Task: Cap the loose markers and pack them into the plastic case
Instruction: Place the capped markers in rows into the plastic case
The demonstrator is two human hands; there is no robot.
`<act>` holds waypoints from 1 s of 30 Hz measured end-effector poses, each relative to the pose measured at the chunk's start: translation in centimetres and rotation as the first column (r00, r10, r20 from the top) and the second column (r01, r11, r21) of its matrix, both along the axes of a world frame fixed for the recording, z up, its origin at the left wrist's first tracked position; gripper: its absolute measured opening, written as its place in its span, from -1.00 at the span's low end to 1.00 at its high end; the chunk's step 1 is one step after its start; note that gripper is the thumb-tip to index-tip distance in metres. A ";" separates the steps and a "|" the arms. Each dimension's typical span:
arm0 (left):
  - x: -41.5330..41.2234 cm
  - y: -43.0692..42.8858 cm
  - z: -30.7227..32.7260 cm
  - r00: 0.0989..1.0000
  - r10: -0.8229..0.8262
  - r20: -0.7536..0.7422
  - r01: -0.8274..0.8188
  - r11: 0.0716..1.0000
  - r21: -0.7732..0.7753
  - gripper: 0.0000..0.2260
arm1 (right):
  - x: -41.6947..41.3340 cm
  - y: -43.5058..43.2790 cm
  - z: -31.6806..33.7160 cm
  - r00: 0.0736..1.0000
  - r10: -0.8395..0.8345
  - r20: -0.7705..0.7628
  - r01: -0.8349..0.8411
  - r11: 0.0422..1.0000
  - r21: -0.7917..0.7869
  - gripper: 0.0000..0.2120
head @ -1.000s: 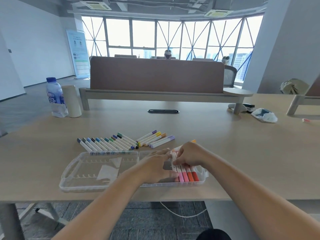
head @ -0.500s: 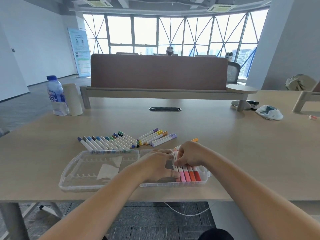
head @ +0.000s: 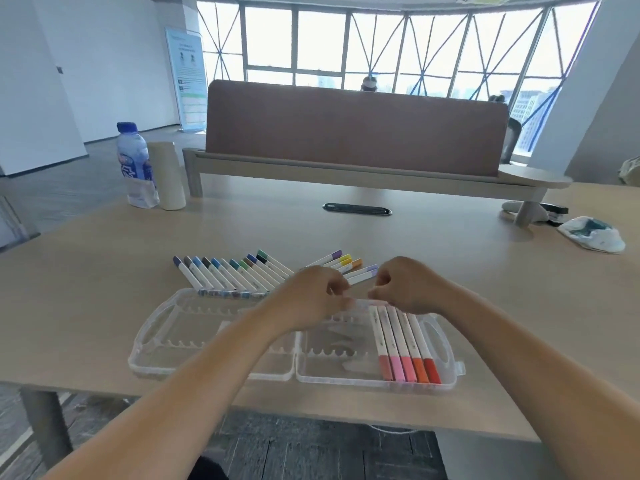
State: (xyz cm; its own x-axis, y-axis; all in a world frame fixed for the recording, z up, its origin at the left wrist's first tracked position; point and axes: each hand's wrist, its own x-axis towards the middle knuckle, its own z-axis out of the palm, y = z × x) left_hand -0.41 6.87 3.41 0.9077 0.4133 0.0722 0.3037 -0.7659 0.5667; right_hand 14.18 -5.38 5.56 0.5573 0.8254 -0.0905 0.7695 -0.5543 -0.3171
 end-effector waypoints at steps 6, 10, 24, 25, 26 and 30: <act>1.5 3.4 -0.4 0.992 0.121 0.031 -0.119 0.992 -0.047 -0.90 | 2.1 5.6 -1.2 0.998 0.037 0.058 -0.045 0.989 0.141 -0.89; 2.2 4.2 -0.8 0.992 0.118 0.033 -0.117 0.993 -0.033 -0.92 | 3.3 8.5 -2.2 0.987 0.083 0.136 -0.090 0.995 0.049 -0.84; 2.6 5.4 -1.2 0.992 0.119 0.044 -0.119 0.993 0.004 -0.82 | 3.9 9.7 -1.7 0.873 0.306 0.381 -0.241 0.948 -0.210 -0.75; 2.5 5.3 -1.2 0.992 0.121 0.045 -0.121 0.993 0.002 -0.82 | 4.0 9.5 -1.7 0.864 0.316 0.391 -0.248 0.945 -0.215 -0.75; 2.4 5.2 -1.1 0.992 0.120 0.049 -0.120 0.993 -0.001 -0.81 | 4.0 9.3 -1.7 0.854 0.324 0.408 -0.258 0.943 -0.211 -0.76; 1.9 4.7 -0.8 0.990 0.132 0.058 -0.132 0.991 -0.008 -0.83 | 4.3 7.8 -0.6 0.840 0.265 0.473 -0.234 0.964 -0.125 -0.91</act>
